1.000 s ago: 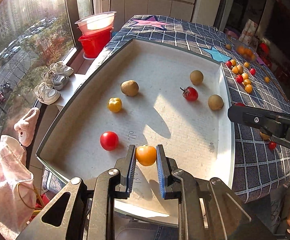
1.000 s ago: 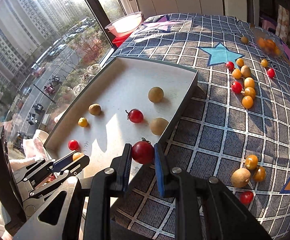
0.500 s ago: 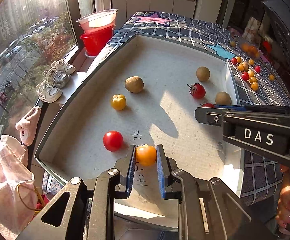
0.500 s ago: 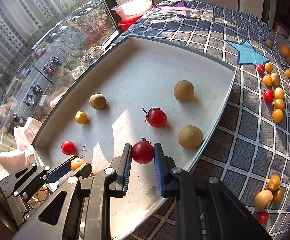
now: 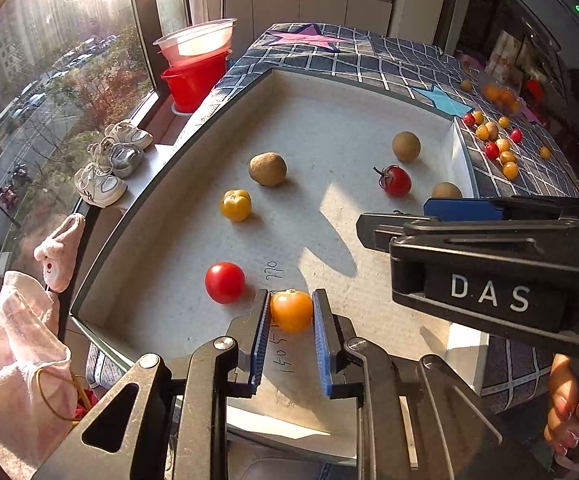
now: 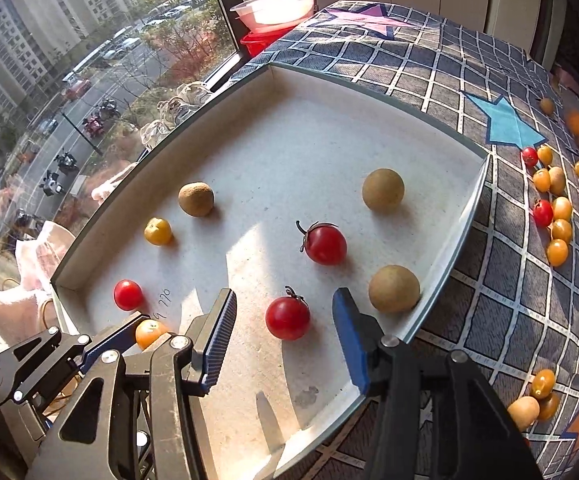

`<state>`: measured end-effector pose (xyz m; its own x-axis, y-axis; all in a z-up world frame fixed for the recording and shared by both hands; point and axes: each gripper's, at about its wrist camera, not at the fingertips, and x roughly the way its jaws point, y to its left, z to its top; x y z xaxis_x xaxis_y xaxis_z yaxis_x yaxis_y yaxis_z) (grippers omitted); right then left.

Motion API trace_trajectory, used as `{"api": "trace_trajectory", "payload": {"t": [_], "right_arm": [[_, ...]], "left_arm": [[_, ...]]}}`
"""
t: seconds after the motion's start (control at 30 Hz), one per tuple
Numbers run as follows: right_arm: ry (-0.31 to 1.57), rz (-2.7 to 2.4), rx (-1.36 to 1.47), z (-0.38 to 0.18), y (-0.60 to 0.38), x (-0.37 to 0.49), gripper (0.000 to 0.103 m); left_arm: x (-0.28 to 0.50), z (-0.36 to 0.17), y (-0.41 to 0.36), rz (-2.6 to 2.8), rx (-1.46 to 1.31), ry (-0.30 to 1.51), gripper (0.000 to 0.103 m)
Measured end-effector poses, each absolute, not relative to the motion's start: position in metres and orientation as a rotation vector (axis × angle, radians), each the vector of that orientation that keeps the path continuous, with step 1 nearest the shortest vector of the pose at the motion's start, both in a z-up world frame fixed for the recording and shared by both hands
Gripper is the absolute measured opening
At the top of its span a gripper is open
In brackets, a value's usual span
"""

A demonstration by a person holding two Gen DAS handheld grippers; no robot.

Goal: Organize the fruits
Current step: 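Carry both tomatoes into the white tray and open both tools, then move both open tools back over the fruit on the table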

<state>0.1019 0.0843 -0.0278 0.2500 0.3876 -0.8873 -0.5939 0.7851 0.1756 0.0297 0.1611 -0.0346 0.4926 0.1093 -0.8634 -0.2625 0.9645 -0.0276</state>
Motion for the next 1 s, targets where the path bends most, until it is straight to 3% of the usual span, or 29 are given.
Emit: {"api": "trace_trajectory", "payload": {"t": [0.17,0.23,0.27,0.3,1.0], "right_arm": [[1.114,0.669,-0.156,-0.015,0.074,0.105,0.074],[1.105,0.669,-0.133,-0.009,0.068,0.106,0.079],[1.101,0.667,-0.123,-0.007,0.065,0.107,0.08],[1.097,0.665,-0.114,-0.005,0.062,0.107,0.08],[1.055,0.438,0.076,0.003,-0.093,0.115,0.081]], "left_arm": [[0.03,-0.034,0.164,0.222,-0.176,1.042,0.023],[0.03,-0.033,0.164,0.221,-0.173,1.043,0.053],[0.029,-0.032,0.164,0.227,-0.176,1.028,0.086],[0.025,-0.028,0.163,0.242,-0.171,0.991,0.089],[0.036,0.009,0.11,0.147,-0.079,0.939,0.089]]}}
